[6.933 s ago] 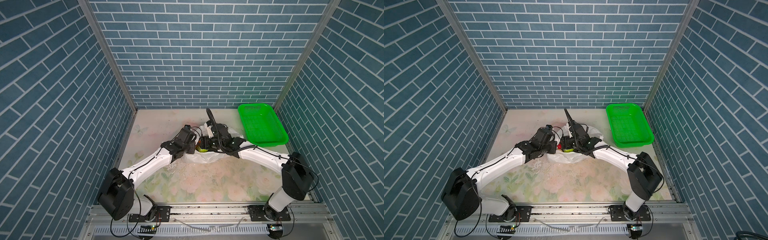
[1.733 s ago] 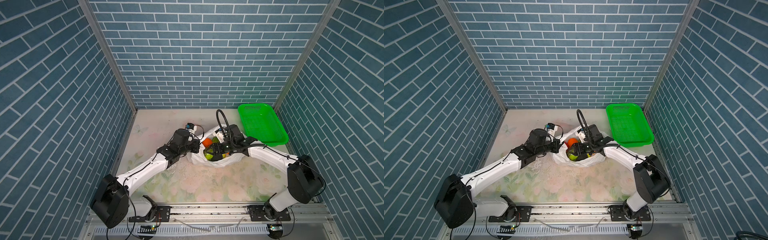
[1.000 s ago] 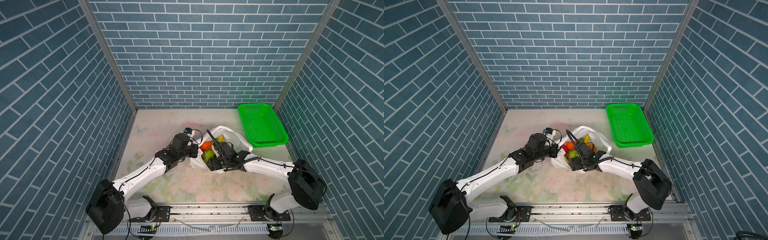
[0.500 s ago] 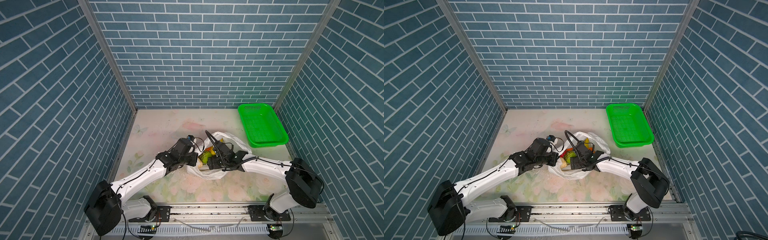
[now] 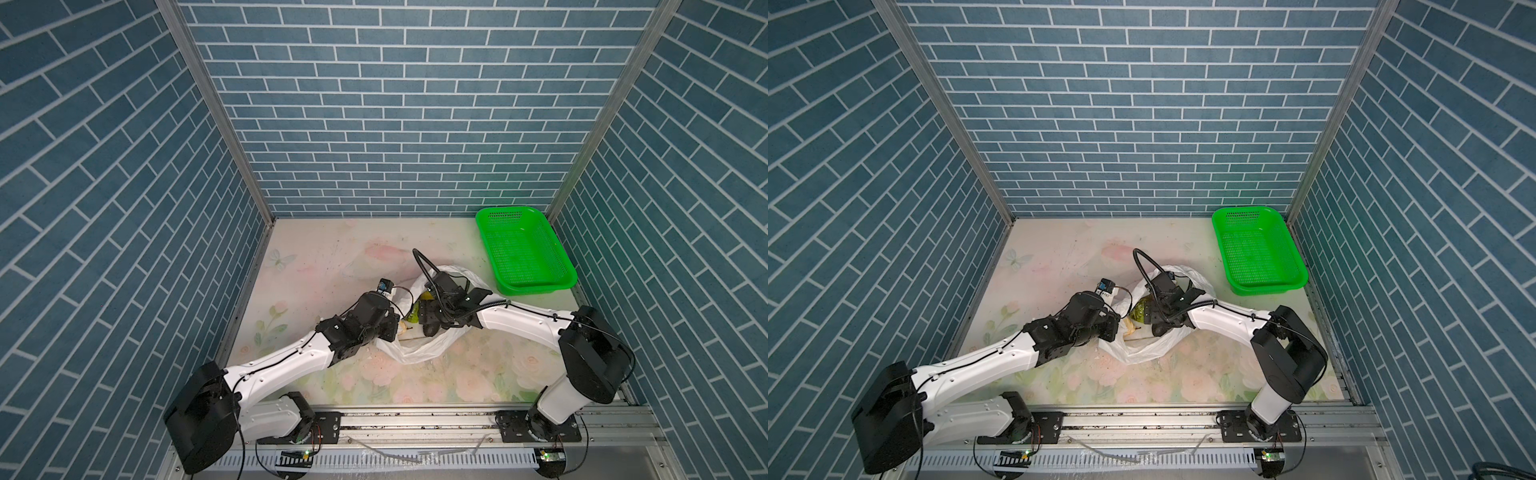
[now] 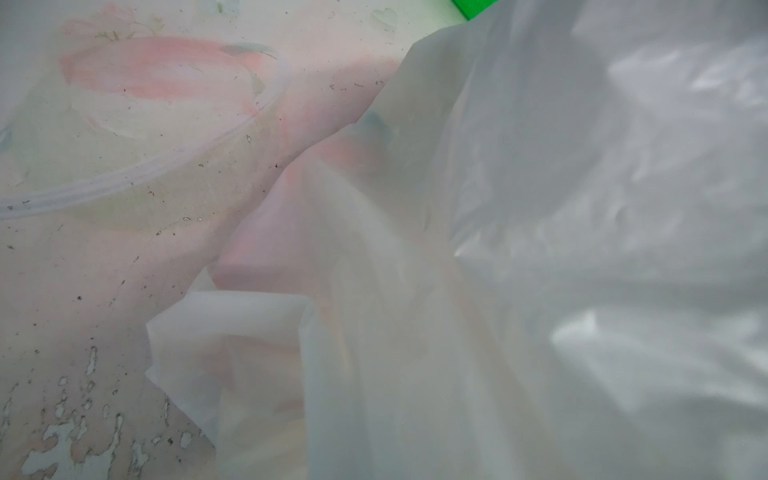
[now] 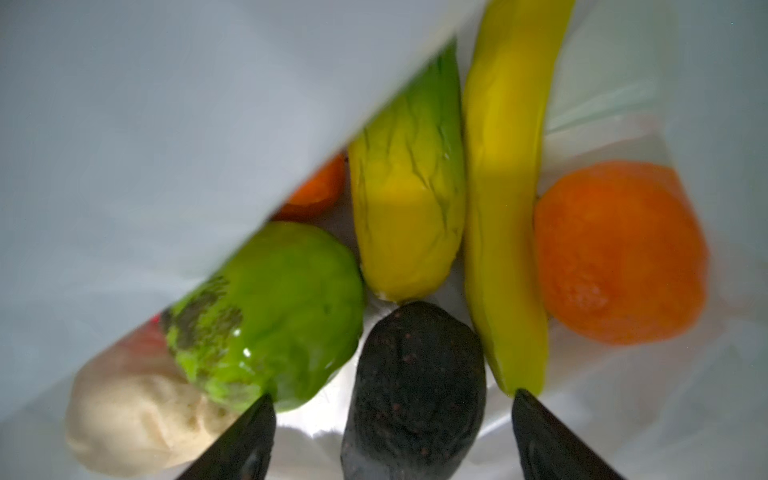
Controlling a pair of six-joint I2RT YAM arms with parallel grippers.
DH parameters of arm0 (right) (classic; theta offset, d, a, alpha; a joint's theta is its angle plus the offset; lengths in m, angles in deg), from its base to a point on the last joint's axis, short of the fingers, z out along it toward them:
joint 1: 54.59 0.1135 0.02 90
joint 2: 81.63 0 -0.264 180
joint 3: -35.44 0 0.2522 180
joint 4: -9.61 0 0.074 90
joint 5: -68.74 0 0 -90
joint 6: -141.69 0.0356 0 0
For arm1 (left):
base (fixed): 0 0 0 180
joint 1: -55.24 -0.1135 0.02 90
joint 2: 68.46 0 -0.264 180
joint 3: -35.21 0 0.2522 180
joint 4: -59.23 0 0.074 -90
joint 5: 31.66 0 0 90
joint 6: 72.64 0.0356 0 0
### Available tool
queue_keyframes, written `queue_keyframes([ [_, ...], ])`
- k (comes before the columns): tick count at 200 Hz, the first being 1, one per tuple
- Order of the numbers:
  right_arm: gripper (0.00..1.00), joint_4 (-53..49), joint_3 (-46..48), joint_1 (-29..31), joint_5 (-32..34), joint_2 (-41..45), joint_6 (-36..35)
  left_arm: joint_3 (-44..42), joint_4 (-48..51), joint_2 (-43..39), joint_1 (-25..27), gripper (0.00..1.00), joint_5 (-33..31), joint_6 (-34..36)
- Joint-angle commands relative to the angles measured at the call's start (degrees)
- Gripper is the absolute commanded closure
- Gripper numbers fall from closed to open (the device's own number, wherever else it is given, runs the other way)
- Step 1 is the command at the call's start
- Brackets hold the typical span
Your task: Untie the knot of the plastic bag and take out the fruit
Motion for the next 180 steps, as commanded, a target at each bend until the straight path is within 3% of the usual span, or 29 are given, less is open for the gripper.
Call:
queue_keyframes([
  [1,0.13,-4.3,3.7,-0.7,1.0,2.2,4.7,-0.3,-2.5,-0.9,0.5,1.00,-2.3,0.1],
  [37,0.14,-3.2,7.4,-1.1,-0.2,3.5,4.3,-0.4,-4.4,0.0,0.8,1.00,-2.9,-0.7],
  [111,0.16,2.3,4.0,-1.0,-0.1,-2.0,0.7,-0.3,-13.6,1.3,1.5,1.00,-8.4,0.8],
  [180,0.23,7.8,4.2,-1.1,2.4,-4.9,0.4,2.2,-7.3,3.6,1.7,1.00,-8.3,0.0],
])
